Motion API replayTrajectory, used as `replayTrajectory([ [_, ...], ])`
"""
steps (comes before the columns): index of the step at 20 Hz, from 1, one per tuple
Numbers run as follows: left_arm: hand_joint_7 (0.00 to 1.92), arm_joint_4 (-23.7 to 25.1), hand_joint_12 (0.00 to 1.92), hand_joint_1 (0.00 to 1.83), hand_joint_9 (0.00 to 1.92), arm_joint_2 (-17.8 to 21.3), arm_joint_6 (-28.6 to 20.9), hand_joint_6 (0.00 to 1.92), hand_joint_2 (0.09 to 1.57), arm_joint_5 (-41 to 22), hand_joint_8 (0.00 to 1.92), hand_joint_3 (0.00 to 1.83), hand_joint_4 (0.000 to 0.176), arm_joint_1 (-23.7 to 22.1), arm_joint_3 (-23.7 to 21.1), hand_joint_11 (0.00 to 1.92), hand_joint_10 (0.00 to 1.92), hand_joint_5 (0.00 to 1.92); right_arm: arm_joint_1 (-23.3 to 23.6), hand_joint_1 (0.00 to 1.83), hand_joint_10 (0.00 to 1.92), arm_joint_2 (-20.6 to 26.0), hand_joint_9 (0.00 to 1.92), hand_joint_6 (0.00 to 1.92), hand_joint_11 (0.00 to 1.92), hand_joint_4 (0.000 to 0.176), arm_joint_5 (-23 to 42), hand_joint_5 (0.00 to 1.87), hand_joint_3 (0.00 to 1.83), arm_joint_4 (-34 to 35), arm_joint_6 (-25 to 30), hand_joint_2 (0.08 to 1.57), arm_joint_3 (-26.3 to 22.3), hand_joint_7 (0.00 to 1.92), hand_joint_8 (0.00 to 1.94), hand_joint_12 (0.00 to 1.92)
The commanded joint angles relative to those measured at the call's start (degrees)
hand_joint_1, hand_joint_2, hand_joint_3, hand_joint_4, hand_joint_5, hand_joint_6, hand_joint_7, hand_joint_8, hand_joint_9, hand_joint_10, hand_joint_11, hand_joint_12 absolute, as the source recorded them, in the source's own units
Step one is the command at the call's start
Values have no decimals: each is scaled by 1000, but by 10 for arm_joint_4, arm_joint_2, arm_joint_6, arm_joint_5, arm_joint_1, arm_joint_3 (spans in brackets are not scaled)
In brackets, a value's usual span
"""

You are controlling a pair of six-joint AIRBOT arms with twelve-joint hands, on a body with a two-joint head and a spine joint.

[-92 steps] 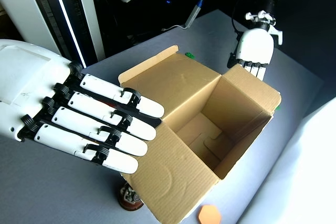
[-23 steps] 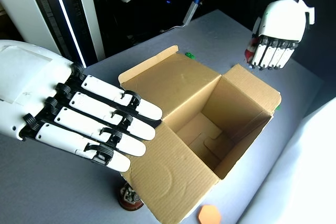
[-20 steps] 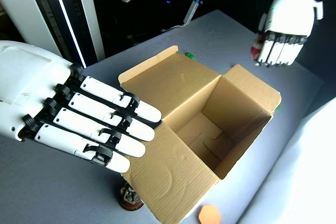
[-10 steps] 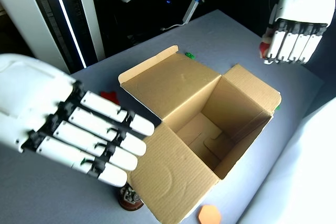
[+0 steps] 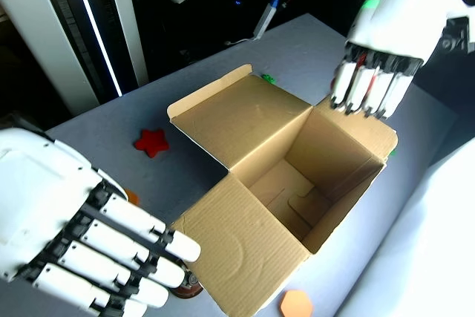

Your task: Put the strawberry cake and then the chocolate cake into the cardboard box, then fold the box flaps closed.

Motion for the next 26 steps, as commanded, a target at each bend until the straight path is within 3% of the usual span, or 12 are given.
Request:
replayTrajectory([
  [1, 864, -39, 1592, 1197, 858, -4, 5, 1148, 1191, 27, 1298, 0, 0, -1, 6, 820, 1345, 804, 5, 1145, 18, 5, 114, 18, 0, 27, 47, 57, 0, 14, -14, 1084, 6, 102, 15, 620],
  [2, 856, -40, 1575, 1318, 899, -16, 8, 1066, 1169, 31, 1171, 0, 0, 6, 15, 804, 1401, 816, 5, 1146, 21, 2, 121, 17, 0, 25, 45, 56, 2, 45, -24, 1089, 13, 112, 18, 619],
  [5, 834, -45, 1548, 1353, 895, -46, 14, 1009, 1168, 36, 1209, 0, 0, 19, 40, 806, 1440, 821, 6, 1120, 22, -4, 133, 4, 0, 27, 37, 33, 3, 69, -32, 1092, 28, 112, 8, 674],
  [9, 845, -58, 1532, 1353, 912, -83, 22, 1010, 1163, 37, 1189, 0, 0, 24, 81, 805, 1413, 817, 6, 1080, 10, -5, 111, 0, 0, 35, 37, 2, 12, 69, -39, 1117, 30, 58, 0, 553],
  [10, 814, -60, 1529, 1346, 892, -91, 25, 1062, 1174, 39, 1223, 3, 0, 24, 89, 784, 1435, 796, 6, 1097, 11, -5, 117, 0, 0, 34, 37, 0, 6, 69, -39, 1105, 30, 65, 2, 648],
  [14, 814, -62, 1528, 1348, 897, -104, 26, 1063, 1173, 47, 1235, 0, 0, 28, 87, 804, 1422, 803, 6, 1070, 14, -6, 129, 3, 0, 33, 37, 10, 7, 69, -41, 1110, 30, 102, 8, 737],
  [15, 853, -62, 1500, 1223, 869, -105, 28, 1154, 1191, 49, 1297, 4, 0, 29, 83, 819, 1324, 788, 6, 1096, 15, -6, 134, 5, 0, 34, 37, 16, 0, 69, -41, 1096, 30, 104, 8, 741],
  [17, 876, -62, 1465, 1204, 883, -107, 30, 1108, 1186, 51, 1312, 0, 0, 35, 78, 827, 1244, 817, 6, 1072, 14, -6, 138, 4, 0, 32, 38, 17, 2, 69, -42, 1101, 30, 102, 2, 790],
  [22, 853, -62, 1498, 1190, 861, -114, 34, 1148, 1196, 54, 1328, 0, 0, 42, 81, 815, 1257, 803, 5, 1066, 0, -7, 98, 1, 0, 35, 39, 15, 4, 69, -44, 1111, 32, 79, 0, 615],
  [23, 833, -62, 1464, 1319, 917, -115, 34, 1053, 1169, 55, 1231, 0, 0, 42, 81, 819, 1348, 818, 5, 1049, 6, -8, 112, 1, 0, 31, 39, 16, 8, 69, -44, 1122, 33, 86, 2, 679],
  [24, 850, -62, 1465, 1221, 880, -116, 35, 1087, 1180, 55, 1306, 3, 0, 42, 82, 825, 1298, 835, 5, 1051, 16, -9, 141, 5, 0, 31, 40, 30, 2, 69, -45, 1111, 34, 120, 8, 808],
  [26, 852, -62, 1456, 1191, 878, -117, 36, 1122, 1187, 56, 1307, 0, 0, 41, 85, 823, 1236, 833, 3, 1048, 16, -12, 147, 1, 0, 32, 43, 22, 2, 69, -49, 1113, 34, 133, 6, 802],
])
